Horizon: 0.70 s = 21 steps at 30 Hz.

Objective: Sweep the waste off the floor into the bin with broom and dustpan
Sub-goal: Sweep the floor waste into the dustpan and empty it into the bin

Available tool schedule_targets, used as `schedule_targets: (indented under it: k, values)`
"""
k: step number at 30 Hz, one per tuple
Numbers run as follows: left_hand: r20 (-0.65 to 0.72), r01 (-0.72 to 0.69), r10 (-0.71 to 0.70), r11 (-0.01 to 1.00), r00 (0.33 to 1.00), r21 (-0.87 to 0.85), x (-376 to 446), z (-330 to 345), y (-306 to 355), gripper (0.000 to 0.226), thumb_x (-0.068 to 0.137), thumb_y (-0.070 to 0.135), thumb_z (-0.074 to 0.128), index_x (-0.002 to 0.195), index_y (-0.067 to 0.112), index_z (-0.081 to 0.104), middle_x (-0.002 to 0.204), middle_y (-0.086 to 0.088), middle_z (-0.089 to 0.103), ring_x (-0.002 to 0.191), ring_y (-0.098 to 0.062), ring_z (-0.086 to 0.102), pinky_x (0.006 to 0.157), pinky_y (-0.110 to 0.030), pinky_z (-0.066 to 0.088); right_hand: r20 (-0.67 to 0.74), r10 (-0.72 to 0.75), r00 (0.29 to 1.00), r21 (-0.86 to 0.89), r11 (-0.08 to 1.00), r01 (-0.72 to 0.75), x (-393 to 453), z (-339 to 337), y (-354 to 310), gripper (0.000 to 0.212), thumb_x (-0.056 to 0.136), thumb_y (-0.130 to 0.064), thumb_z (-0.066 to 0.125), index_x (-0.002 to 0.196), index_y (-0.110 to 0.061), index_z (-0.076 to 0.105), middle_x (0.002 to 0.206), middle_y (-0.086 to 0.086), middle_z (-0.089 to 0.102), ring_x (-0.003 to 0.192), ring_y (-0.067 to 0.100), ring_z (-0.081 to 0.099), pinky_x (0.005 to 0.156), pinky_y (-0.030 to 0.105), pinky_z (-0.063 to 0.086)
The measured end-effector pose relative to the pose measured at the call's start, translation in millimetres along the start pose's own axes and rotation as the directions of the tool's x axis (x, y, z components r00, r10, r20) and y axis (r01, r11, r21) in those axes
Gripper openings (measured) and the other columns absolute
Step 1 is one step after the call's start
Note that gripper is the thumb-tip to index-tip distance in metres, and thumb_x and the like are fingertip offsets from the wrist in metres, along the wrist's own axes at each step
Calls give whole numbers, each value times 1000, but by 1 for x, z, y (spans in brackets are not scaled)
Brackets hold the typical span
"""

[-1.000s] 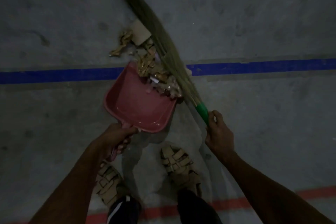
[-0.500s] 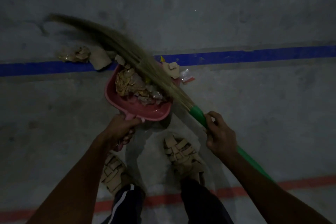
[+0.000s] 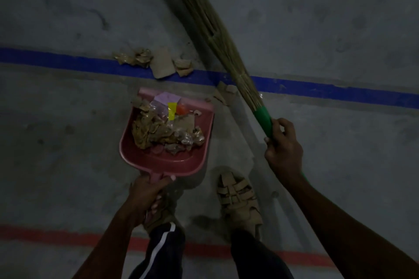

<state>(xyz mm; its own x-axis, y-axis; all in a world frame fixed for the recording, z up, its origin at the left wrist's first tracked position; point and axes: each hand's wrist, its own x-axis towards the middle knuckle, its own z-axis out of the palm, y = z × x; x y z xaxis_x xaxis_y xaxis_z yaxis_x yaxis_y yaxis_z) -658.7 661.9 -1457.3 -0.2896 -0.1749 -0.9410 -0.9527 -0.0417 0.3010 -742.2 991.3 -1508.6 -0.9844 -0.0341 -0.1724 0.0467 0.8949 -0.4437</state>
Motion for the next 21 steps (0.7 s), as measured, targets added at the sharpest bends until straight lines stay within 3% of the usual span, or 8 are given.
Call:
schedule_targets:
  k: [6,9,13,17,21]
  values:
    - [14,19,-17,991,1000,-132,-3,-34,-14,41,95,13,67,62,7,43,46,-5,32,30,-13,26,37,-15,24,91,-28,995,7,1000,27,34,28,-37,45,85,-10,67,128,-12,54,137,3,45,86,10,52,52,12,28]
    - [-26,52,-59,980,998,-194,9,-48,-16,34,94,14,69,70,8,46,50,-5,33,31,-13,27,36,-16,26,90,12,996,13,1000,-13,47,42,-55,50,84,-9,68,132,-14,55,138,3,47,92,14,55,59,17,35]
    - [-33,64,-74,971,997,-232,38,-73,-11,43,92,23,72,62,10,44,47,-5,32,31,-14,26,39,-17,27,125,13,992,-66,998,-5,62,60,-64,51,83,-12,70,132,-13,57,137,4,49,102,24,59,64,22,37]
    - [23,64,-61,977,998,-203,62,-90,4,45,94,22,69,59,11,42,47,-4,29,29,-12,25,37,-15,26,164,-19,986,-96,995,35,72,69,-64,49,84,-17,70,131,-13,58,138,4,49,100,24,58,63,21,35]
    - [11,41,-40,998,999,-41,83,-105,25,28,92,25,71,79,8,53,46,-1,31,32,-11,24,39,-15,23,174,-53,983,-70,995,66,82,69,-61,52,82,-17,72,132,-15,58,139,3,50,100,25,59,64,23,36]
